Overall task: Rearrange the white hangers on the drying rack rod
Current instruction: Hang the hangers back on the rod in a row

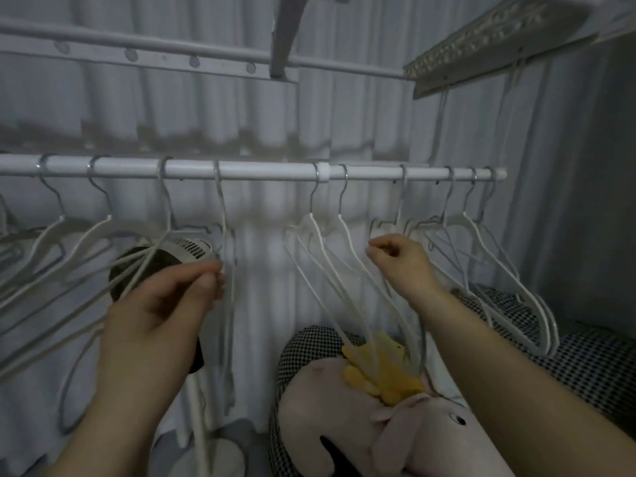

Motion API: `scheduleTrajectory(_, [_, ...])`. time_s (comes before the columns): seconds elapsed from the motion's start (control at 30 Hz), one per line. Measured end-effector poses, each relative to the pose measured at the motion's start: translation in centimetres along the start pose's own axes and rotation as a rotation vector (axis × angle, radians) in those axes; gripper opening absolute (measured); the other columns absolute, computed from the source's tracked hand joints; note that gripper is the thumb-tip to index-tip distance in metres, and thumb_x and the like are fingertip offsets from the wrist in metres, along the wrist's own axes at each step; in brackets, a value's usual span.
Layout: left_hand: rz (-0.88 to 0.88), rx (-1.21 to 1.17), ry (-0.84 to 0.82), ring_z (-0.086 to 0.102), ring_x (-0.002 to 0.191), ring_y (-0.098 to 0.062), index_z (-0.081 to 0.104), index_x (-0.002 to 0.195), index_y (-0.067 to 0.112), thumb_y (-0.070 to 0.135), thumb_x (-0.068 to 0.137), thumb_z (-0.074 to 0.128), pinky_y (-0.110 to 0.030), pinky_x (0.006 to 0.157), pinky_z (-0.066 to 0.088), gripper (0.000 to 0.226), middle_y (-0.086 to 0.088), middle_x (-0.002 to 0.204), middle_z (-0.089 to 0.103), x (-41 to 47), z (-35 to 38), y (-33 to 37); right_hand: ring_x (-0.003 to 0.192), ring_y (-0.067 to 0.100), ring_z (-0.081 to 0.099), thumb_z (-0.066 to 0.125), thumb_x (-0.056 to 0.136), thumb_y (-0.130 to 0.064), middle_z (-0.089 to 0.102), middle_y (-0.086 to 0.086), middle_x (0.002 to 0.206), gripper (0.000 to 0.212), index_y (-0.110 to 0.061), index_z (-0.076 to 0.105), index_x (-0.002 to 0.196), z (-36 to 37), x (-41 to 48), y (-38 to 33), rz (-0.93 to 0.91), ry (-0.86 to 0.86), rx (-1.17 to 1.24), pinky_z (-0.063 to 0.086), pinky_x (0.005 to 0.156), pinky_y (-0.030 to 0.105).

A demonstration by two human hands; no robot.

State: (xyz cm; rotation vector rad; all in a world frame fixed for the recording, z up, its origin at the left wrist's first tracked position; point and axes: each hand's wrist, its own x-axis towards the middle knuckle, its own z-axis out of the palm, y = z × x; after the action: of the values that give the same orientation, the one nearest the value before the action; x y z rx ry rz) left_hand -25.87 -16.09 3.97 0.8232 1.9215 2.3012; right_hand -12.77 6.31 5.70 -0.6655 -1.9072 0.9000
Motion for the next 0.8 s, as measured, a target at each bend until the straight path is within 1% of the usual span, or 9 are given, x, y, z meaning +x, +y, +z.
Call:
scheduleTrajectory(0.03, [-0.020,-0.002,-0.002,0.063,0.061,-0.009,0.063,0.108,0.005,0.015,0.091,0.045,-0.007,0.049,0.046,0.026,-0.010,0.110,0.068,-0.7,1.7,0.3,0.067,0.003,0.049,0.060,0.086,-0.020,0.056,-0.002,0.083,0.025,-0.007,0.061,0.107,-0.3,0.1,0.4,0.005,-0.036,0.027,0.039,0.053,0.003])
scheduleTrajectory(0.07, [0.071,0.029,-0.015,0.065,0.061,-0.007,0.067,0.095,0.010,0.011,0.089,0.049,-0.005,0.047,0.046,0.019,-0.001,0.091,0.074,-2.2,3.5,0.6,0.066,0.002,0.048,0.060,0.086,-0.023,0.055,-0.003,0.081,0.028,-0.008,0.060,0.110,-0.5,0.2,0.8,0.010,-0.087,0.035,0.039,0.051,0.004])
scheduleTrajectory(0.13, [0.159,0.032,-0.062,0.064,0.058,0.003,0.066,0.083,0.023,0.006,0.084,0.054,-0.005,0.050,0.048,0.020,0.009,0.065,0.071,-5.5,7.0,0.9,0.069,0.004,0.050,0.059,0.086,-0.030,0.055,-0.002,0.086,0.036,-0.010,0.054,0.116,-0.7,0.3,1.1,0.031,-0.204,0.022,0.038,0.054,0.010])
scheduleTrajectory(0.27, [-0.005,0.062,-0.097,0.060,0.077,-0.003,0.058,0.099,0.024,0.019,0.085,0.057,-0.025,0.075,0.052,0.015,0.012,0.083,0.060,-6.9,12.5,-0.7,0.076,0.015,0.057,0.056,0.086,-0.034,0.061,0.007,0.103,0.047,-0.010,0.045,0.125,-0.8,0.4,1.1,0.119,-0.381,0.071,0.041,0.051,0.017])
scheduleTrajectory(0.37, [-0.073,0.125,-0.112,0.057,0.083,-0.007,0.046,0.120,0.024,0.029,0.082,0.061,-0.027,0.071,0.049,0.042,0.008,0.098,0.056,-6.5,14.6,-1.4,0.076,0.017,0.057,0.057,0.087,-0.029,0.062,0.012,0.107,0.051,-0.009,0.039,0.131,-0.9,0.7,1.3,0.160,-0.475,0.125,0.045,0.055,0.020])
scheduleTrajectory(0.43, [-0.081,0.162,-0.107,0.059,0.083,-0.011,0.036,0.132,0.024,0.026,0.079,0.065,-0.029,0.069,0.050,0.060,0.013,0.097,0.051,-6.5,15.2,-1.8,0.065,0.013,0.057,0.056,0.088,-0.024,0.063,0.006,0.091,0.050,-0.010,0.037,0.132,-1.0,0.8,1.4,0.178,-0.517,0.162,0.046,0.050,0.017])
scheduleTrajectory(0.5, [-0.127,0.150,-0.103,0.062,0.073,-0.016,0.028,0.138,0.022,0.013,0.081,0.062,-0.030,0.062,0.052,0.067,0.010,0.095,0.052,-6.1,15.4,-2.2,0.050,0.008,0.055,0.054,0.088,-0.018,0.059,0.000,0.077,0.050,-0.010,0.034,0.133,-0.9,0.8,1.5,0.203,-0.546,0.194,0.043,0.042,0.013])
scheduleTrajectory(0.63, [-0.174,0.090,-0.088,0.051,0.035,-0.010,0.040,0.130,0.018,0.006,0.088,0.049,-0.019,0.036,0.041,0.044,-0.013,0.099,0.058,-6.1,14.6,-2.5,0.028,0.007,0.048,0.049,0.089,-0.011,0.056,0.006,0.068,0.053,-0.012,0.027,0.138,-0.2,0.6,2.0,0.278,-0.555,0.314,0.035,0.033,0.013])
scheduleTrajectory(0.8, [-0.126,0.014,0.024,0.038,0.025,-0.001,0.047,0.113,0.025,0.002,0.088,0.043,-0.010,0.029,0.028,0.033,-0.003,0.062,0.051,-5.6,12.5,-2.3,0.026,0.005,0.039,0.044,0.094,-0.024,0.049,0.004,0.057,0.044,-0.017,0.035,0.137,1.3,0.6,1.6,0.257,-0.465,0.388,0.030,0.032,0.013])
